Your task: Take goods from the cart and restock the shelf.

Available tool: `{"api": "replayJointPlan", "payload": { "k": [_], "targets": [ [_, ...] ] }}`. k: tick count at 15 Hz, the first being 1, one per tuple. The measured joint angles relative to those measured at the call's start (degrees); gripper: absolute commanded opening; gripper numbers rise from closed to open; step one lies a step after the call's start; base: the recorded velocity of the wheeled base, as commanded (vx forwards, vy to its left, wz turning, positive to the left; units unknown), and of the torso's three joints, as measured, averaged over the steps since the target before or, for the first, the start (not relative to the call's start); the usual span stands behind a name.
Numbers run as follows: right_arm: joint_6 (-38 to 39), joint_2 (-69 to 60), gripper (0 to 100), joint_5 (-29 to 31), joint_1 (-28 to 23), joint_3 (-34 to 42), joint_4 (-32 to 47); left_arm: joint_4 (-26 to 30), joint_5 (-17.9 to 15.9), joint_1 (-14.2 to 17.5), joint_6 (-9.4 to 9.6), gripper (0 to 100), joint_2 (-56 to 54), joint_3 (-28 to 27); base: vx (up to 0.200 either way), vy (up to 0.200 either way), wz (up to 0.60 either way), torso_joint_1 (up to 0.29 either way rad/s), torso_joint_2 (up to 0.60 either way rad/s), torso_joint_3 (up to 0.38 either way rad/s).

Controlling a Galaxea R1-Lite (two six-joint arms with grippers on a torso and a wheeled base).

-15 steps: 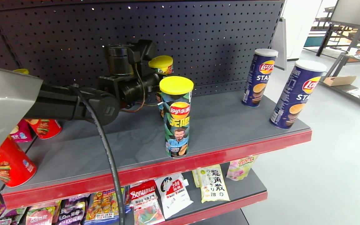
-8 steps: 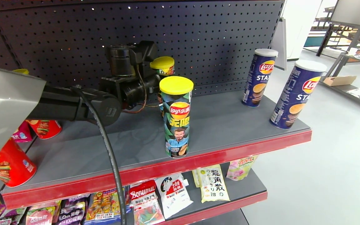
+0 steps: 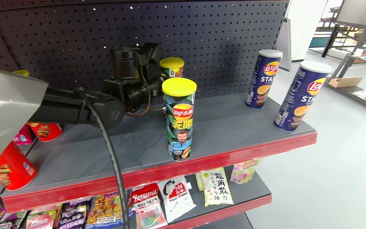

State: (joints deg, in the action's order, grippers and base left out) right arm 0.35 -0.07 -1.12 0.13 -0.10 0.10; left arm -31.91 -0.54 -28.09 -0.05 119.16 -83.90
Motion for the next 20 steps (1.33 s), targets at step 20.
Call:
{"api": "replayJointPlan", "payload": {
  "k": [20],
  "targets": [
    [0.0, 0.0, 100, 0.0, 0.0, 0.0, 0.0, 1.3, -1.3, 8.7, 4.8, 100, -36.1, 44.7, 0.0, 0.0, 0.0, 0.0, 0.0, 0.0]
  ]
}}
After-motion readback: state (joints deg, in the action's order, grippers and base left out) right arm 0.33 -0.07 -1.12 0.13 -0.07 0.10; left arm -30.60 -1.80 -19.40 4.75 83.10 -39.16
